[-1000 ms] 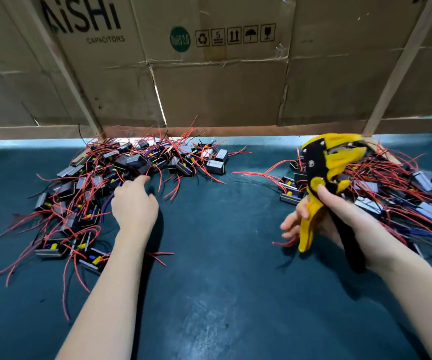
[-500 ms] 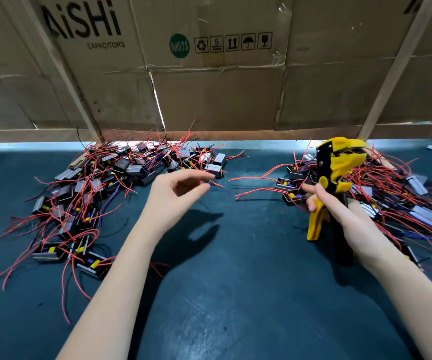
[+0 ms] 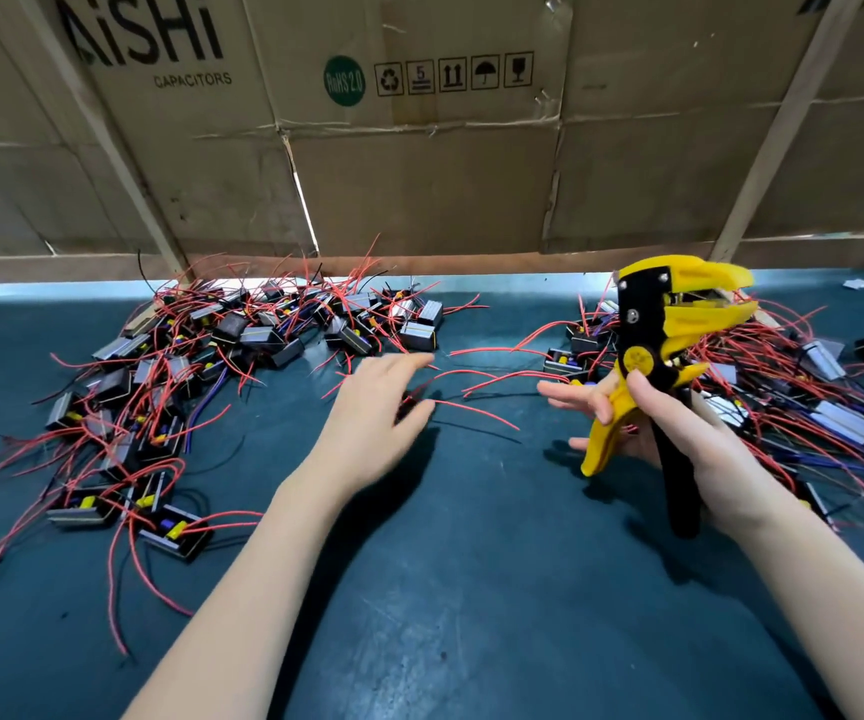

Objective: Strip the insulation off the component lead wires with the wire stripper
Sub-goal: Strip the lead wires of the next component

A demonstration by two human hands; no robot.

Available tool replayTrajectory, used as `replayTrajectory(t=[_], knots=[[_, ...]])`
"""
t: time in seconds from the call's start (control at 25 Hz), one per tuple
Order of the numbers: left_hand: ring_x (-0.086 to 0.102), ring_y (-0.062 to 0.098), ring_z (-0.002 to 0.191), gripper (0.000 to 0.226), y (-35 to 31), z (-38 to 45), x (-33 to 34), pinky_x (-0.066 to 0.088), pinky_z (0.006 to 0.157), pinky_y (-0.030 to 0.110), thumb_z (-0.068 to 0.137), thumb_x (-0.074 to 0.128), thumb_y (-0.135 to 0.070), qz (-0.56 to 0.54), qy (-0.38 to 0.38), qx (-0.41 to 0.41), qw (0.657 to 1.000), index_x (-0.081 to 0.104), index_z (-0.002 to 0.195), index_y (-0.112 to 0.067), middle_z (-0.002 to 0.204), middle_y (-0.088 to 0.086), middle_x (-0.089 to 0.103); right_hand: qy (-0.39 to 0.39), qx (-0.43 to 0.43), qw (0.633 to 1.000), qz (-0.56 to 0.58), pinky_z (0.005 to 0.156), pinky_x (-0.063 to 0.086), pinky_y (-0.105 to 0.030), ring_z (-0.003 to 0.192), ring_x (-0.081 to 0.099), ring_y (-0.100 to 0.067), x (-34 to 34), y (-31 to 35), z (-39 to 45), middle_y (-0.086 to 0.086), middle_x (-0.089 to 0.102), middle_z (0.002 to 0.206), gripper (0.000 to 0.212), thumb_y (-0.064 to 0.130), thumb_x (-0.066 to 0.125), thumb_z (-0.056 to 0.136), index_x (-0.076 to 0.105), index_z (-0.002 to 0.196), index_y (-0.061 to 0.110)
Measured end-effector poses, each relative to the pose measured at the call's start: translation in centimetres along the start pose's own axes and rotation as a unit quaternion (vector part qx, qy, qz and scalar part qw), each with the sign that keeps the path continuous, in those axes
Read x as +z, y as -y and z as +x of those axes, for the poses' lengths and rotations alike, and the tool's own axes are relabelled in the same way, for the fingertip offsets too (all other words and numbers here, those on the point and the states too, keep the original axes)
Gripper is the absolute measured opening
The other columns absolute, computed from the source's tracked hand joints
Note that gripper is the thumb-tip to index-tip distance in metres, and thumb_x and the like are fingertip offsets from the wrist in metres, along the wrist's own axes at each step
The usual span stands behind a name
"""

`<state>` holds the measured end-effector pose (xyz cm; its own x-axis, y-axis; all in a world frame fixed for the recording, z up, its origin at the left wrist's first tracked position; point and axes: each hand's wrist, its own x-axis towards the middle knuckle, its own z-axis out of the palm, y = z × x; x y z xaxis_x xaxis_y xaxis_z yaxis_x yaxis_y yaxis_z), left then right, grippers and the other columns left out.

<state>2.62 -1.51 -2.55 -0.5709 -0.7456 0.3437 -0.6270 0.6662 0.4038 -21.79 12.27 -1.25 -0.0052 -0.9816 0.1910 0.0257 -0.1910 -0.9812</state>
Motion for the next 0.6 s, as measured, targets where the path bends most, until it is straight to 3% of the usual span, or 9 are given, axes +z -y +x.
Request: replayTrajectory(t=[0.08,0.12,0.28,0.4,0.48,0.6], knots=[[0.05,0.021,0.117,0.036,-0.2,0.1,0.8,0.035,0.098,0.034,0.095,0.056,-0.021,0.108,0.031,0.003,0.994,0.057,0.131,-0.022,0.121,-0.004,0.063,0.008,0.023,1.0,0.003,0.094,0.054,-0.048,0.125,0.058,-0.025,-0.3,-0.1,0.3,-0.013,0.068,0.124,0.062,0.072,0.059,0.081,0.054,0.078,0.009],[0.052,0.022,0.111,0.031,-0.4,0.1,0.8,0.037,0.095,0.034,0.094,0.055,-0.018,0.106,0.023,-0.003,0.994,0.062,0.124,-0.023,0.113,-0.004,0.066,0.0,0.048,0.999,0.002,0.097,0.052,-0.048,0.123,0.059,-0.025,-0.5,-0.2,0.4,-0.011,0.068,0.123,0.061,0.075,0.06,0.078,0.056,0.076,0.013],[0.059,0.02,0.093,0.021,-0.1,-0.1,-0.3,0.046,0.085,0.038,0.085,0.062,-0.004,-0.014,0.023,0.0,1.0,0.074,0.095,-0.018,0.091,-0.001,0.07,-0.076,0.099,0.992,-0.031,0.105,0.043,-0.047,0.116,0.063,-0.016,-0.8,-0.8,0.7,0.0,0.072,0.115,0.059,0.075,0.059,0.075,0.057,0.07,0.016],[0.063,0.006,0.095,0.018,-0.7,-0.6,-1.4,0.047,0.089,0.024,0.082,0.073,-0.026,-0.164,0.105,0.029,0.98,0.075,0.1,-0.022,0.097,-0.009,0.072,-0.171,0.059,0.974,-0.139,0.084,0.045,-0.042,0.084,0.06,-0.023,-0.8,-0.8,0.6,0.0,0.062,0.079,0.058,0.074,0.056,0.08,0.059,0.071,0.016],[0.06,0.003,0.1,0.03,-0.6,-0.5,-1.7,0.043,0.093,0.02,0.082,0.067,-0.044,-0.176,0.045,0.024,0.983,0.071,0.104,-0.025,0.101,-0.013,0.07,-0.194,0.056,0.964,-0.171,0.077,0.043,-0.039,0.074,0.051,-0.019,-0.7,-0.5,0.3,0.002,0.054,0.071,0.057,0.071,0.056,0.082,0.059,0.075,0.015],[0.059,0.011,0.074,0.027,0.0,-0.2,-1.8,0.047,0.078,0.034,0.088,0.067,-0.044,-0.053,-0.092,-0.012,0.994,0.066,0.083,-0.018,0.076,-0.008,0.065,-0.223,0.013,0.952,-0.207,0.074,0.044,-0.024,0.073,0.052,-0.017,0.1,-0.2,0.1,-0.02,0.059,0.083,0.058,0.064,0.053,0.077,0.062,0.082,0.007]])
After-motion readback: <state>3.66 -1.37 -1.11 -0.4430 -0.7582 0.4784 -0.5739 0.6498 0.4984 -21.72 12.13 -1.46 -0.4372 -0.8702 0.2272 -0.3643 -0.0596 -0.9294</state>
